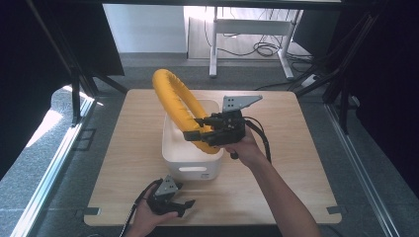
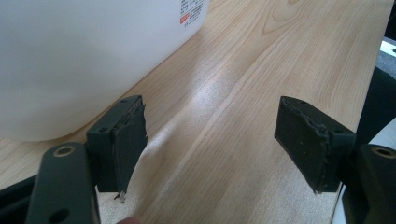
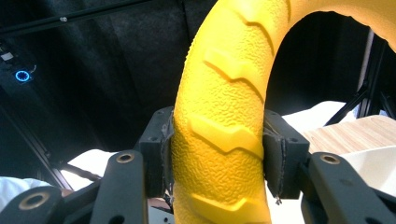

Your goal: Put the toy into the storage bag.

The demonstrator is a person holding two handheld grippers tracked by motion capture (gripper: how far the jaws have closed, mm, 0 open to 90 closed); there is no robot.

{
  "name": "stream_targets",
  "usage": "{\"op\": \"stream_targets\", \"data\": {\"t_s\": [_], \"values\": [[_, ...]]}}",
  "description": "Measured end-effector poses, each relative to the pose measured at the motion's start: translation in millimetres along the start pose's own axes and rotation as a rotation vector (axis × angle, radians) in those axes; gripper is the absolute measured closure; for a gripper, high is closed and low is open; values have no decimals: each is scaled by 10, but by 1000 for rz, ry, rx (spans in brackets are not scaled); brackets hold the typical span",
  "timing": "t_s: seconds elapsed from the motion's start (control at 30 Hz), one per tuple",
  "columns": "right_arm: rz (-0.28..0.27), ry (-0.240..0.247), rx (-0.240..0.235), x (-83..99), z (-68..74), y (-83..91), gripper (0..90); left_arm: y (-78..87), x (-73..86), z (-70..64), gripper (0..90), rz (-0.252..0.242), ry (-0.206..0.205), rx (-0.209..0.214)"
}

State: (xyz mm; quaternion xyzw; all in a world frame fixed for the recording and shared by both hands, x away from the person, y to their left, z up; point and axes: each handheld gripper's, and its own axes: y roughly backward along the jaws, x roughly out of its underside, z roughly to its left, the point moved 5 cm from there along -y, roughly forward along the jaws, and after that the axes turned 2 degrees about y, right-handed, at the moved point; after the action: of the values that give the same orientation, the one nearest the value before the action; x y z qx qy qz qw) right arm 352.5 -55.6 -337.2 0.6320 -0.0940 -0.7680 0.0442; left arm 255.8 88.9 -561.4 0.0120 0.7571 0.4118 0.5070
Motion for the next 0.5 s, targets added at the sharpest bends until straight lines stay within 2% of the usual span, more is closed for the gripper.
{"op": "stream_targets", "data": {"t_s": [0.3,0.5], "values": [[21,-7,-4,87,-43,-46,513,-2,1,2,251,0,-4,-2],[33,-30,3,171,-112,-67,513,-6,4,3,251,2,-3,-2]]}}
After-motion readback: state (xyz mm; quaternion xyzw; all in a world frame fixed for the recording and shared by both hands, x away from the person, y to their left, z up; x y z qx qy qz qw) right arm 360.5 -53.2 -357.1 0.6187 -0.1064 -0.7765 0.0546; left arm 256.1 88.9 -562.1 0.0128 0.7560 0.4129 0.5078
